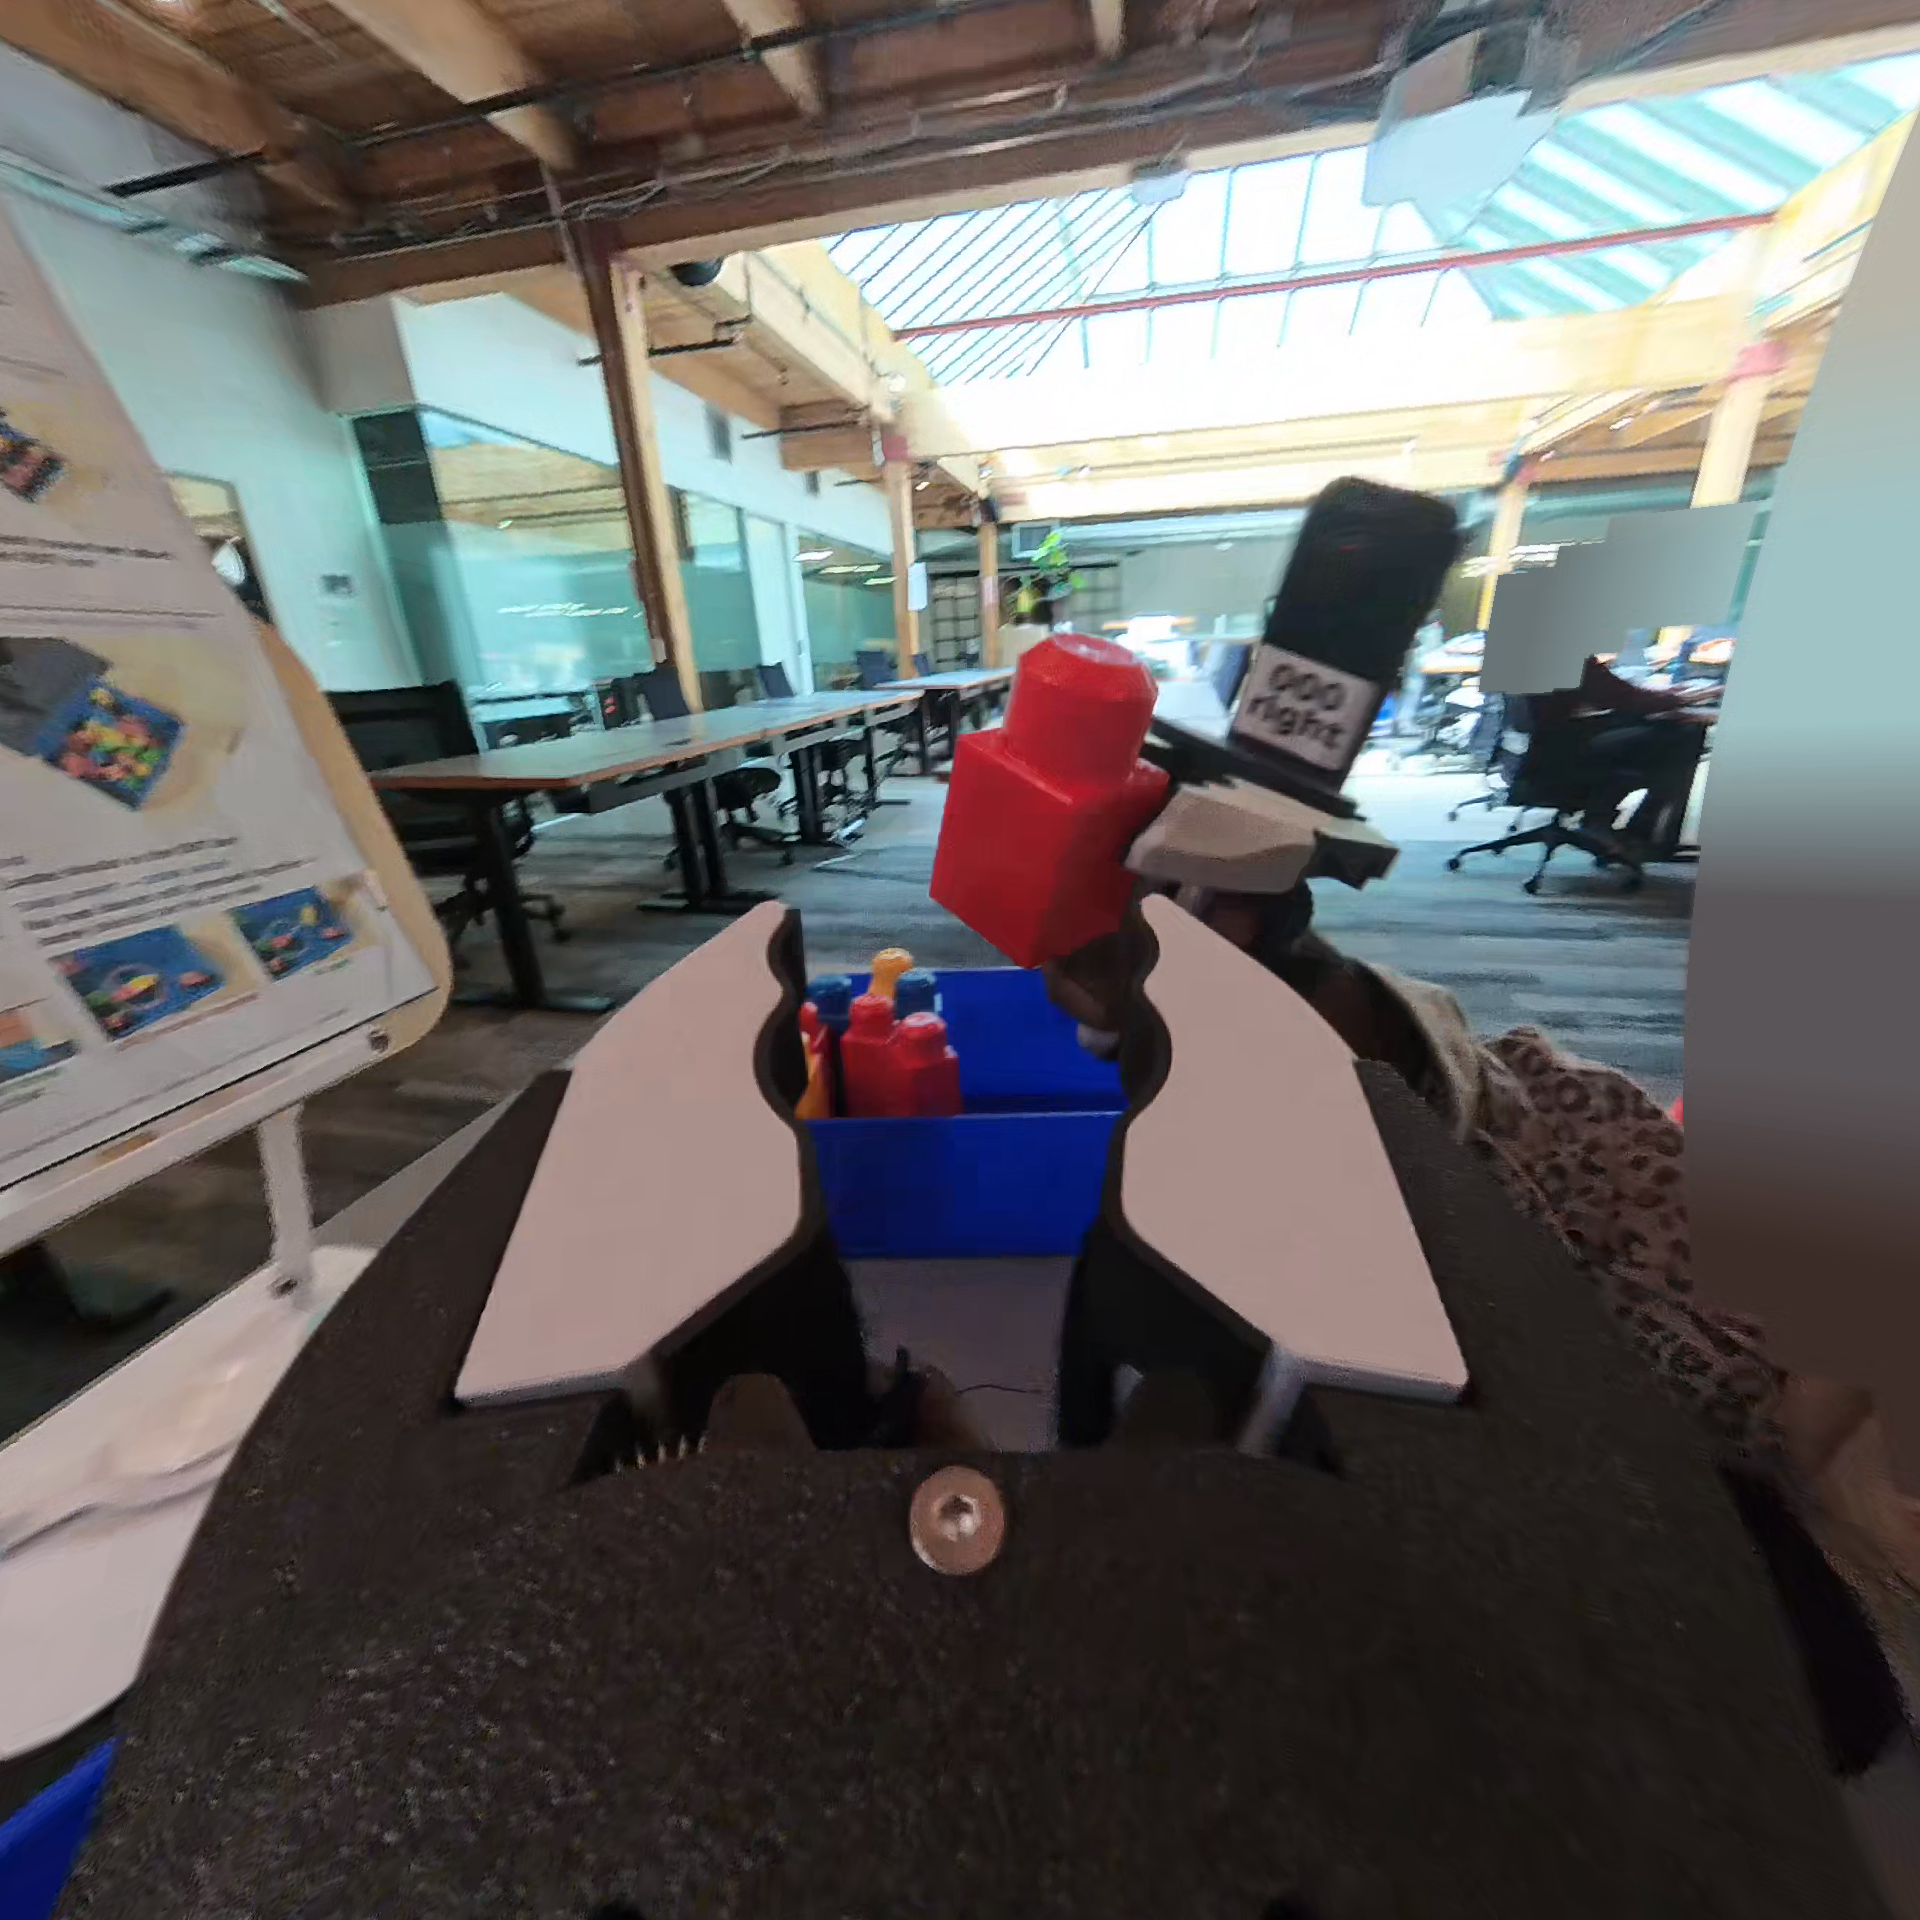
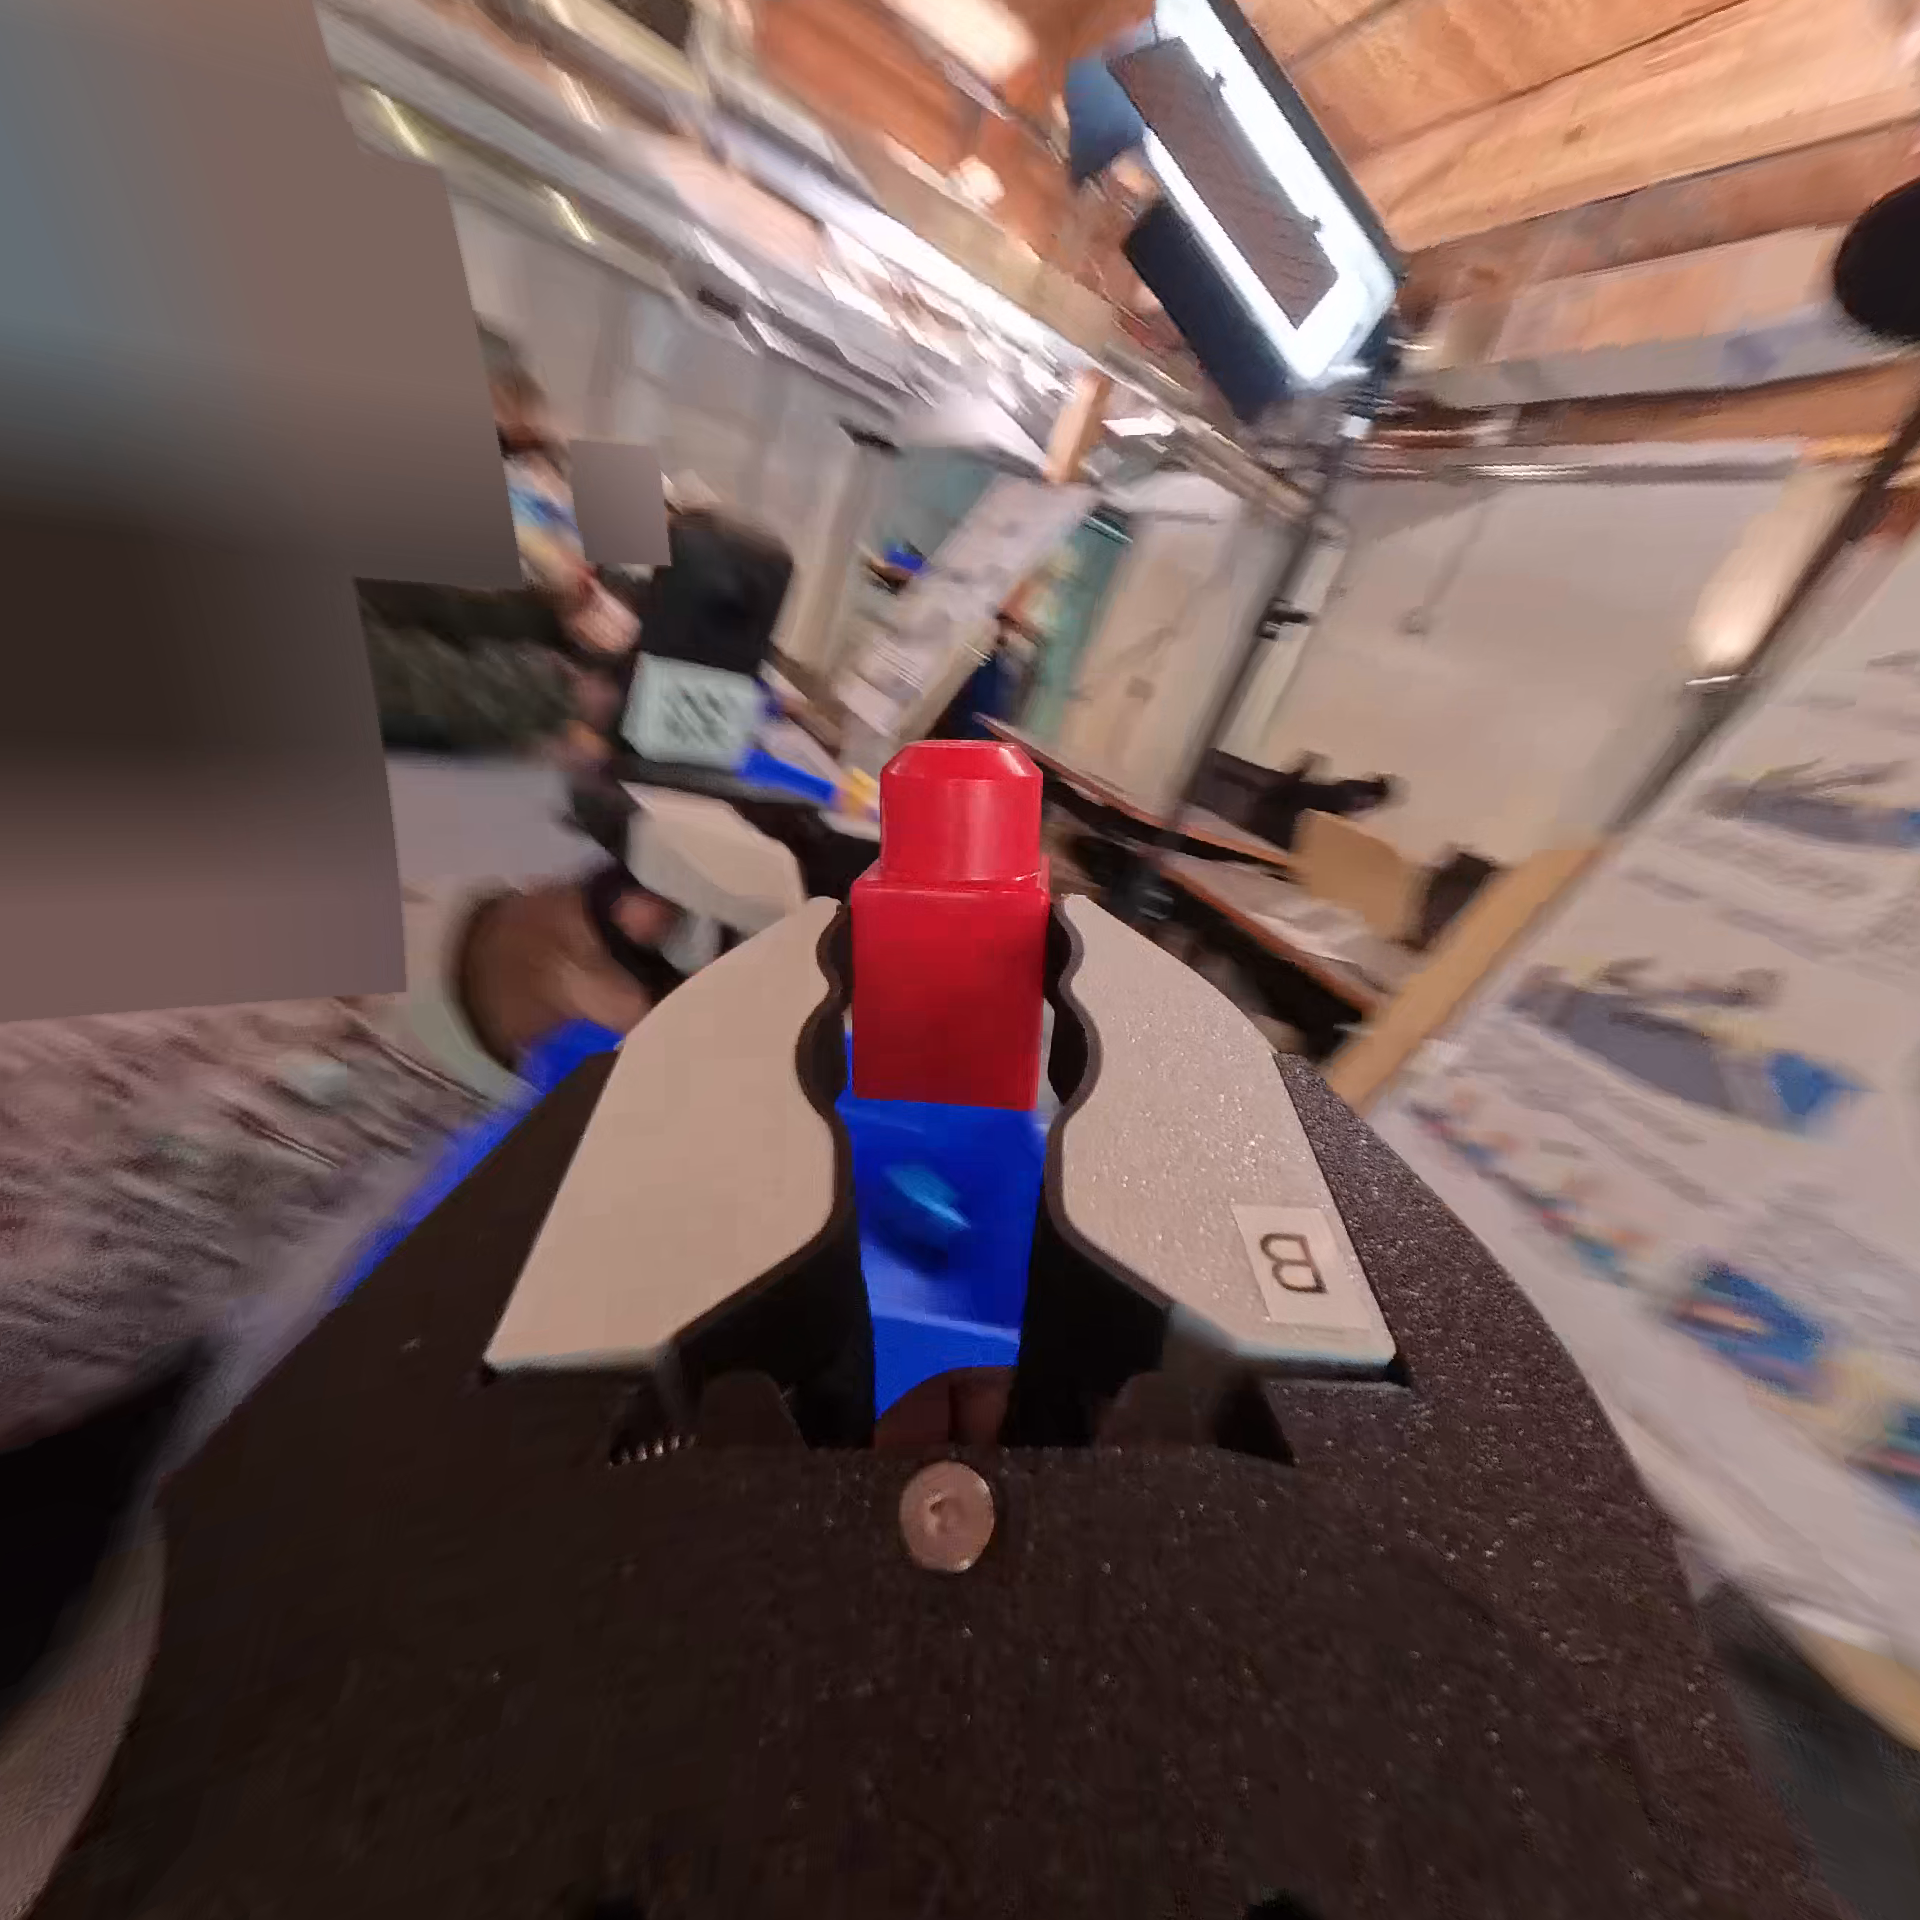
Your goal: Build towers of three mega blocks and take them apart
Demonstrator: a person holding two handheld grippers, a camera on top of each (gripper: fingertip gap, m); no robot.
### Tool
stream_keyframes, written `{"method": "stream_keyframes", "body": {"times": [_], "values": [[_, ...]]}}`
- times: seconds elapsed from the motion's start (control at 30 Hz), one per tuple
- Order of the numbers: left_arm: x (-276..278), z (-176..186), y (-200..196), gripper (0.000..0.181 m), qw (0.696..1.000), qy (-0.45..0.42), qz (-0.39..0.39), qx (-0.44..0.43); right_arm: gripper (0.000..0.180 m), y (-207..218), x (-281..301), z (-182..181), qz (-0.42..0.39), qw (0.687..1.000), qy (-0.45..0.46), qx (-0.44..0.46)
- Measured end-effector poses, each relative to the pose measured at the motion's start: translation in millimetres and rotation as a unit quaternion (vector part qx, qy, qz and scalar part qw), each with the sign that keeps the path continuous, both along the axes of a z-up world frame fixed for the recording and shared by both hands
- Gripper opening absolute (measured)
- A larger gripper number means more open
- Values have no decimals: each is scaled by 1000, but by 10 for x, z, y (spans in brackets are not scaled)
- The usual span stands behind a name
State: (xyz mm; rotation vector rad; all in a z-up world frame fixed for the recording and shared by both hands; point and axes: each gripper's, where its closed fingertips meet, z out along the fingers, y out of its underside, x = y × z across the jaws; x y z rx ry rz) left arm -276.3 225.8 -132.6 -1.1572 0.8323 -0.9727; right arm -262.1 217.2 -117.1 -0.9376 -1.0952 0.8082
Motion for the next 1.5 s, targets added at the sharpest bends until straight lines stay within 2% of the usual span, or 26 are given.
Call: {"method": "stream_keyframes", "body": {"times": [0.07, 0.13, 0.2, 0.33, 0.4, 0.43, 0.47, 0.57, 0.67, 0.87, 0.97, 1.0, 1.07, 1.13, 1.17, 1.23, 1.33, 1.43, 1.5], "values": [[-65, 46, 52, 62, 998, 18, 50, -15, 35, 177, 47, -76, -124, 985, -70, 96], [-87, 156, 90, 60, 995, 8, 97, -31, 35, 308, 91, -106, -227, 948, -129, 184], [-18, 182, 80, 60, 992, 19, 116, -43, 35, 322, 65, -98, -272, 920, -154, 239], [107, 70, 152, 60, 984, 71, 159, -48, 35, 208, -51, -44, -291, 894, -158, 300], [163, 63, 137, 48, 985, 71, 149, -40, 35, 172, -100, -81, -286, 890, -174, 310], [199, 51, 101, 37, 987, 76, 133, -36, 35, 160, -118, -89, -284, 889, -176, 312], [203, 50, 89, 35, 988, 77, 130, -35, 35, 159, -124, -94, -282, 890, -176, 311], [173, 73, 52, 34, 990, 68, 116, -46, 35, 130, -138, -85, -252, 912, -153, 286], [129, 109, 9, 34, 991, 56, 103, -58, 40, 226, -84, -129, -271, 903, -173, 284], [141, 27, 32, 34, 989, 79, 105, -70, 36, 245, -121, -189, -268, 901, -181, 290], [-4, 20, 100, 56, 986, 80, 134, -64, 36, 315, 9, -138, -267, 919, -157, 245], [-98, 2, 166, 55, 983, 75, 154, -70, 36, 358, 82, -112, -270, 925, -144, 226], [-416, -187, 482, 53, 961, 82, 244, -104, 36, 427, 225, -64, -272, 935, -121, 190], [-834, -666, 911, 52, 912, 117, 356, -168, 36, 461, 333, -26, -271, 943, -103, 163], [-981, -980, 1085, 50, 887, 134, 387, -213, 36, 467, 376, -3, -273, 944, -95, 158], [-1045, -1552, 1309, 47, 863, 142, 389, -290, 36, 463, 421, 23, -272, 946, -88, 154], [-987, -2146, 1405, 46, 838, 184, 374, -351, 36, 466, 453, 27, -275, 944, -91, 156], [-980, -2472, 1344, 49, 807, 291, 369, -357, 36, 465, 458, 27, -273, 945, -90, 155], [-1038, -2502, 1348, 47, 795, 320, 388, -339, 36, 445, 447, 38, -267, 947, -85, 154]]}}
